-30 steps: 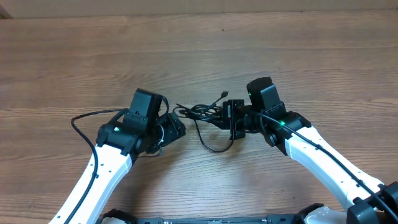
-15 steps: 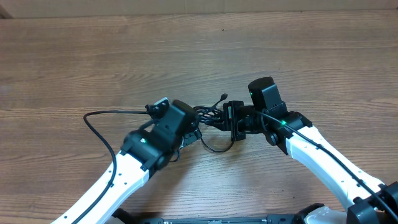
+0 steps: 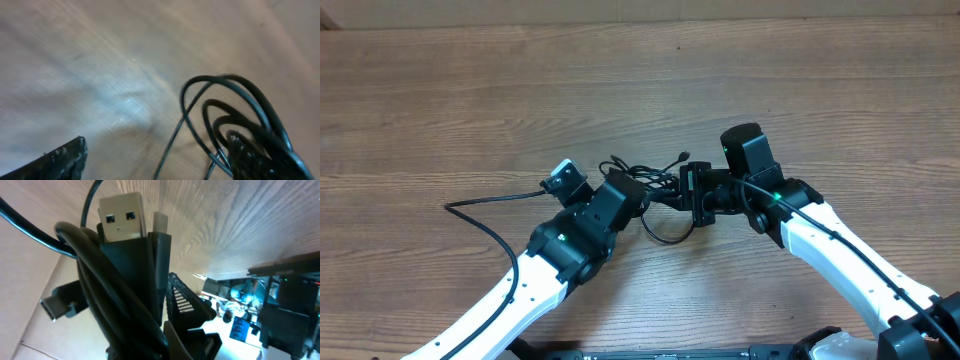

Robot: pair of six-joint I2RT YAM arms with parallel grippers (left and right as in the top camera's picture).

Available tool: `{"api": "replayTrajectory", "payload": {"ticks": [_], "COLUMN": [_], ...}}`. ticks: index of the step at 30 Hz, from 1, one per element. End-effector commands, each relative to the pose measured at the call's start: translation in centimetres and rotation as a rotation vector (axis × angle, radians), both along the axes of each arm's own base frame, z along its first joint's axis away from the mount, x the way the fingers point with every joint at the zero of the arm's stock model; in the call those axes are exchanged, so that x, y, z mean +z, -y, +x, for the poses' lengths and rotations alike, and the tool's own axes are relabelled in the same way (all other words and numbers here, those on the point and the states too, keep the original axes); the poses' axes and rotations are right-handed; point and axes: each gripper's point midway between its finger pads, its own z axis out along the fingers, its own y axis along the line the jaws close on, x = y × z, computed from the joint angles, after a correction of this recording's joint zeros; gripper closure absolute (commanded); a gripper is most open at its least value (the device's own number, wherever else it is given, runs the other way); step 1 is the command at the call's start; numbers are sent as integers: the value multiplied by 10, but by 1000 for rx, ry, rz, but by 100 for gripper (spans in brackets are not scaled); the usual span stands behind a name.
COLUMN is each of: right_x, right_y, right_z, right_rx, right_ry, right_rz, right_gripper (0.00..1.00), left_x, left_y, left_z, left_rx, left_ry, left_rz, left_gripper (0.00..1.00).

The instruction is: Untangle cables

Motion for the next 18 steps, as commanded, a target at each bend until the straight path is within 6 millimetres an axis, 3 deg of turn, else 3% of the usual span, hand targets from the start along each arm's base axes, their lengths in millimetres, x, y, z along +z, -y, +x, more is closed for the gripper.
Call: {"api": "replayTrajectory", "payload": {"ticks": [1,10,14,18], "right_x": [23,30,32,32], "right_y": [-12,-15,-16,-16], "right_z": [-14,-24,-26,-25], "right_rx": [20,78,93,93], "right_ry": [-114,-127,-126,-124], "right_rz": [90,130,141,142], "right_gripper": [96,96,96,96], "left_x": [2,6,-14,-40], "left_y": [6,38,47,44], "left_z": [15,34,40,43], "left_rx": [-66,-217,-251,-243], "left_ry": [86,261,280,223], "left_rz": [38,-26,-32,4], "left_gripper": [3,1,1,0]}}
